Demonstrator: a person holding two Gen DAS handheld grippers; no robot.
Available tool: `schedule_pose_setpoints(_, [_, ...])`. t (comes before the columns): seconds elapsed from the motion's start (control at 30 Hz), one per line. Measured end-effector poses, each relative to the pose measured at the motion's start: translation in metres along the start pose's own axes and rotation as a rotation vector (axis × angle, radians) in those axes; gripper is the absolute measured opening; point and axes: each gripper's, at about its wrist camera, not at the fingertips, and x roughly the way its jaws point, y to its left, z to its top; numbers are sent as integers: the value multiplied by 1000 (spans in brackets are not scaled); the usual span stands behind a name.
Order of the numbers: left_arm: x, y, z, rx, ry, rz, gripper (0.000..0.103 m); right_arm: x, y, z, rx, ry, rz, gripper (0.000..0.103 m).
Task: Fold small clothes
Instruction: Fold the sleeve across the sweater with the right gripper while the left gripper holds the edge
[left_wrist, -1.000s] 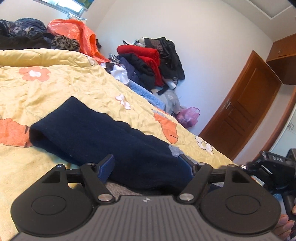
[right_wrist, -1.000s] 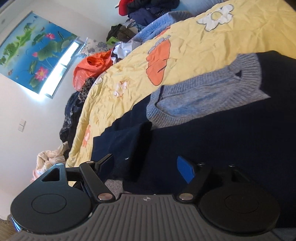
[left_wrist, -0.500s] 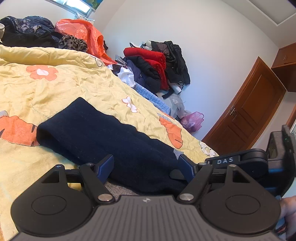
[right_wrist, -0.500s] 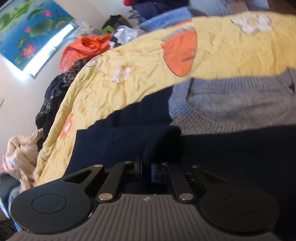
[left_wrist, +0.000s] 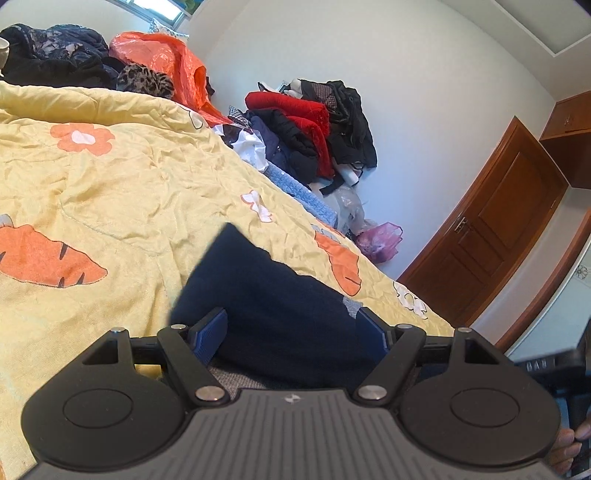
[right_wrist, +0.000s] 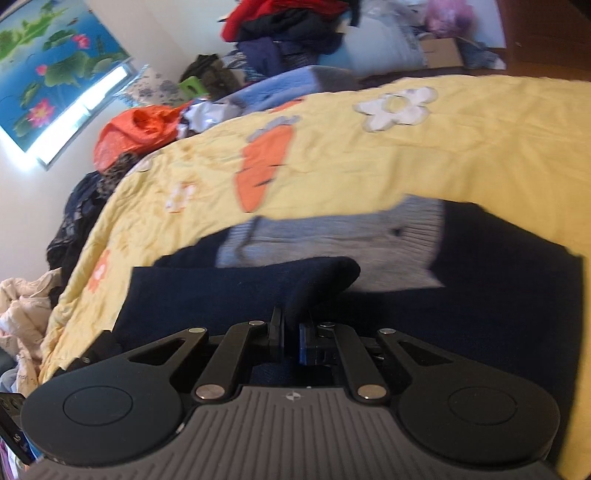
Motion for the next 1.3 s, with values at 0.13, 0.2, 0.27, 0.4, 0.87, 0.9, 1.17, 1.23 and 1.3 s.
schedule_pose_setpoints(0.13, [1,1,0,-3,3,2,77,-14,-26,-7,34,-13,-32,15])
schedule_pose_setpoints(0.2, [1,0,1,-1,3,6,77,-20,-33,-8,46,-28,-32,15])
schedule_pose_setpoints(0.27, [2,1,1,-1,4,7,77,-28,-35,-6,56,-49,-27,15])
schedule_pose_setpoints(0.4, [2,1,1,-1,3,7,77,-45,-30,4,60,-83,14,15])
schedule_pose_setpoints(0.87, [2,1,1,1,3,14,77,-30,-25,-5,49,12,-12,58])
schedule_pose_setpoints(0.9, [2,1,1,1,2,14,77,-28,-31,-7,79,20,-2,58])
schedule_pose_setpoints(1.17, [2,1,1,2,3,16,77,-7,-34,-26,114,70,-14,53])
schedule_pose_setpoints(1.23, [2,1,1,3,2,16,77,2,-24,-27,108,83,18,24])
schedule_pose_setpoints(1.3, [1,1,0,2,-1,18,77,11,-13,-26,91,86,24,17])
